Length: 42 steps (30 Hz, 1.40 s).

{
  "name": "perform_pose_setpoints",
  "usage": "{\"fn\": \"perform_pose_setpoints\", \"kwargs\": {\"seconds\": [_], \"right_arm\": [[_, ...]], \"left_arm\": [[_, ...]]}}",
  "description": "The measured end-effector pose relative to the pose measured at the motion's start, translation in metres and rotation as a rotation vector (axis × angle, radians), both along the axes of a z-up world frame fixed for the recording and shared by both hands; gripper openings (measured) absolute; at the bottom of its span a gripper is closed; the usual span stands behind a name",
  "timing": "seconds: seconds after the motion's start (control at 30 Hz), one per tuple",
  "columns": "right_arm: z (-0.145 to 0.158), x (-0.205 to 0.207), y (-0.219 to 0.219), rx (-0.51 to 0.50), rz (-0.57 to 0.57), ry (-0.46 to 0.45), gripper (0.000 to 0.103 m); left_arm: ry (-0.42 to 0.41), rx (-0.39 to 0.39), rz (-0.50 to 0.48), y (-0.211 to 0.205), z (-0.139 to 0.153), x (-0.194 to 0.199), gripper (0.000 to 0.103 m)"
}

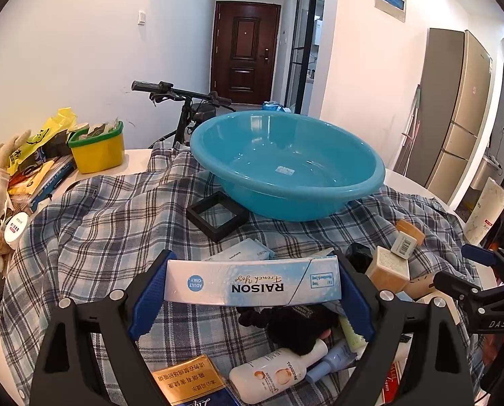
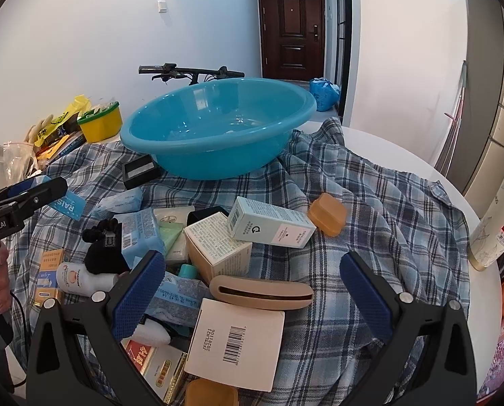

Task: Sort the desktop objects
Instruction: 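Lift the RAISON box with the left tool while the right tool grasps the beige oval case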

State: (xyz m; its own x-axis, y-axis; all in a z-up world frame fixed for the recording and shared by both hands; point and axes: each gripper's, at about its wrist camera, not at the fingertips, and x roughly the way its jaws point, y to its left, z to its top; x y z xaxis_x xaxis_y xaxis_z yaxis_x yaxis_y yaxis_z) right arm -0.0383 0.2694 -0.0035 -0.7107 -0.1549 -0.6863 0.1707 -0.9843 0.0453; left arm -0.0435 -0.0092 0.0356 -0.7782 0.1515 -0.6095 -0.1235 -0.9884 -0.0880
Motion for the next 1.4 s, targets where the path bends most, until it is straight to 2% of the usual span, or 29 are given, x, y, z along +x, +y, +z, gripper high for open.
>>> {"fn": "perform_pose_setpoints", "kwargs": {"seconds": [0.6, 0.67, 0.7, 0.73, 0.77, 0.93, 1.4], "right_arm": [[-0.039, -0.021, 0.011, -0.042, -0.066, -0.099, 0.103], [-0.044, -0.024, 0.011, -0.059, -0.053, -0.116, 0.099], [-0.046, -0.025, 0.012, -0.08, -0.042, -0.128, 0.089], [-0.049, -0.026, 0.013, -0.097, -0.036, -0.143, 0.084], [-0.051, -0.027, 0.014, -0.109, -0.033, -0.149, 0.084], [-0.048, -0.022, 0.015, -0.12, -0.025, -0.133, 0.08], [-0.038, -0.021, 0.031, -0.165, -0.047, -0.113, 0.081]], "left_arm": [[-0.025, -0.019, -0.029, 0.014, -0.01, 0.001, 0.091], [-0.026, -0.021, -0.03, 0.015, -0.011, 0.001, 0.091], [-0.028, -0.021, -0.031, 0.015, -0.011, 0.001, 0.091], [-0.029, -0.022, -0.033, 0.016, -0.012, 0.0, 0.091], [-0.031, -0.023, -0.034, 0.016, -0.013, 0.0, 0.091], [-0.034, -0.028, -0.04, 0.019, -0.014, 0.001, 0.091], [-0.039, -0.035, -0.046, 0.022, -0.015, 0.003, 0.091]]}}
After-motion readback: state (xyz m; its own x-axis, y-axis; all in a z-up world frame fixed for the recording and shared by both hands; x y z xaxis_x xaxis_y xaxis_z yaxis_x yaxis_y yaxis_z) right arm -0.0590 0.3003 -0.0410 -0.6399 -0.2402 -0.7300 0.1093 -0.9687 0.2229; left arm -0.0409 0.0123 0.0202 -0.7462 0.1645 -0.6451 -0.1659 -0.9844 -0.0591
